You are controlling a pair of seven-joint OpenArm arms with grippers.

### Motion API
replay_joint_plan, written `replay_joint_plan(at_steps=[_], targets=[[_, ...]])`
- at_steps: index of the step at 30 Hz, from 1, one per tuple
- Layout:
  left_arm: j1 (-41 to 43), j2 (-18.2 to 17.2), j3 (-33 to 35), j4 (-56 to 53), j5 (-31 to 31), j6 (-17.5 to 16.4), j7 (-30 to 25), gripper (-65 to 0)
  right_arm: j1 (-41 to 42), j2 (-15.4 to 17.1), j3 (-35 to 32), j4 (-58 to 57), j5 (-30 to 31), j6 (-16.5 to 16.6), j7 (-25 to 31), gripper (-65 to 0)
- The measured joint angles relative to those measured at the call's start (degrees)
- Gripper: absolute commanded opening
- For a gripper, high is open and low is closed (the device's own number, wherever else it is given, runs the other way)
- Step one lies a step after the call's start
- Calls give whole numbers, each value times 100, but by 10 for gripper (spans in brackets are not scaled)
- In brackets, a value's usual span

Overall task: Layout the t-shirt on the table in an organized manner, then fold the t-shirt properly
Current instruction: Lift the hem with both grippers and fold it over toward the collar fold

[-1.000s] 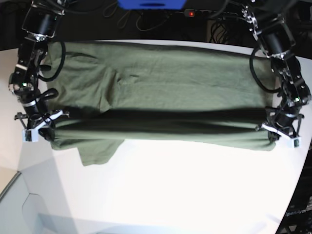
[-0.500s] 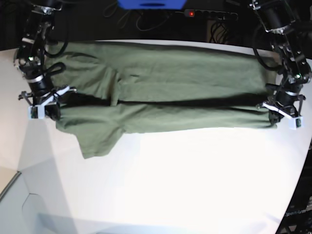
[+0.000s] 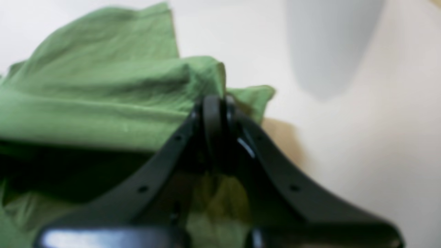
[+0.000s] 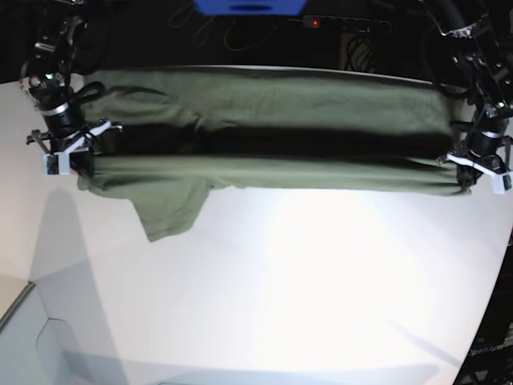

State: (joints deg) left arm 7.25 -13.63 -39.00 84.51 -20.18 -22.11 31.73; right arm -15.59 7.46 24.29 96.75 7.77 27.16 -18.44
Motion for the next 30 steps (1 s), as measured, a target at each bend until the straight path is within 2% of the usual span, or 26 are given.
replay_joint_plan(at_steps=[16,20,24,27,30], targets=[[463,22,11,87,-24,-17,7,-647,-251,-87,142,-31,7,17,-22,-650],[485,81,11,-164,17,-15,-63,-647,-302,-83,127,-26,13,17,46,-650],[540,94,11,-564,9,-15,-48,-647,-378,-98,157,-24,-4,562,-35,-650],[509,94,11,-664,-7,-2,-109,-647,-417,-289,256,-7,0,634,42,-650],[496,94,11,-680,-26,-2,-109,-647,-599,-286,387,85,-13,691,4,-650]])
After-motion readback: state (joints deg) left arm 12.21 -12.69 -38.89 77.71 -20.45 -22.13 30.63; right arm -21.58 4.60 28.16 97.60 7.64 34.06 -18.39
